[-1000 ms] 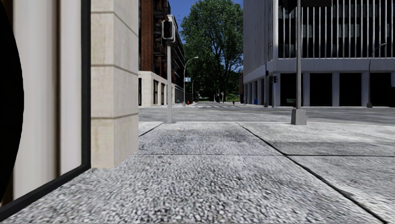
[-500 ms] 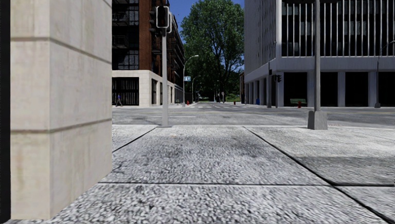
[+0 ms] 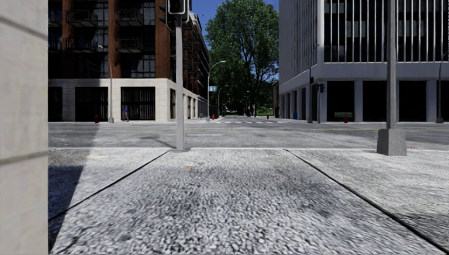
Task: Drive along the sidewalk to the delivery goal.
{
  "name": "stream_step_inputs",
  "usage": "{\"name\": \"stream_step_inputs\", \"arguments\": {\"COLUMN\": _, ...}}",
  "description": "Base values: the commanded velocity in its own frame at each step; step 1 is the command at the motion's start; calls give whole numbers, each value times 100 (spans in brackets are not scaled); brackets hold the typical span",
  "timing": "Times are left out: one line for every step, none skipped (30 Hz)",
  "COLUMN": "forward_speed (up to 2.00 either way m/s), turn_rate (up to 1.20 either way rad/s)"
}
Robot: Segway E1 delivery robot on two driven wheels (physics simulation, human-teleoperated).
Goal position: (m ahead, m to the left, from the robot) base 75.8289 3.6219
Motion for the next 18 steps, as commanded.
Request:
{"name": "stream_step_inputs", "arguments": {"forward_speed": 200, "turn_rate": 0}}
{"name": "stream_step_inputs", "arguments": {"forward_speed": 200, "turn_rate": 0}}
{"name": "stream_step_inputs", "arguments": {"forward_speed": 200, "turn_rate": 0}}
{"name": "stream_step_inputs", "arguments": {"forward_speed": 200, "turn_rate": 0}}
{"name": "stream_step_inputs", "arguments": {"forward_speed": 200, "turn_rate": 0}}
{"name": "stream_step_inputs", "arguments": {"forward_speed": 200, "turn_rate": 12}}
{"name": "stream_step_inputs", "arguments": {"forward_speed": 200, "turn_rate": 25}}
{"name": "stream_step_inputs", "arguments": {"forward_speed": 200, "turn_rate": 25}}
{"name": "stream_step_inputs", "arguments": {"forward_speed": 200, "turn_rate": 34}}
{"name": "stream_step_inputs", "arguments": {"forward_speed": 200, "turn_rate": 45}}
{"name": "stream_step_inputs", "arguments": {"forward_speed": 200, "turn_rate": 54}}
{"name": "stream_step_inputs", "arguments": {"forward_speed": 200, "turn_rate": 57}}
{"name": "stream_step_inputs", "arguments": {"forward_speed": 200, "turn_rate": 57}}
{"name": "stream_step_inputs", "arguments": {"forward_speed": 200, "turn_rate": 62}}
{"name": "stream_step_inputs", "arguments": {"forward_speed": 200, "turn_rate": 65}}
{"name": "stream_step_inputs", "arguments": {"forward_speed": 200, "turn_rate": 66}}
{"name": "stream_step_inputs", "arguments": {"forward_speed": 200, "turn_rate": 67}}
{"name": "stream_step_inputs", "arguments": {"forward_speed": 200, "turn_rate": 67}}
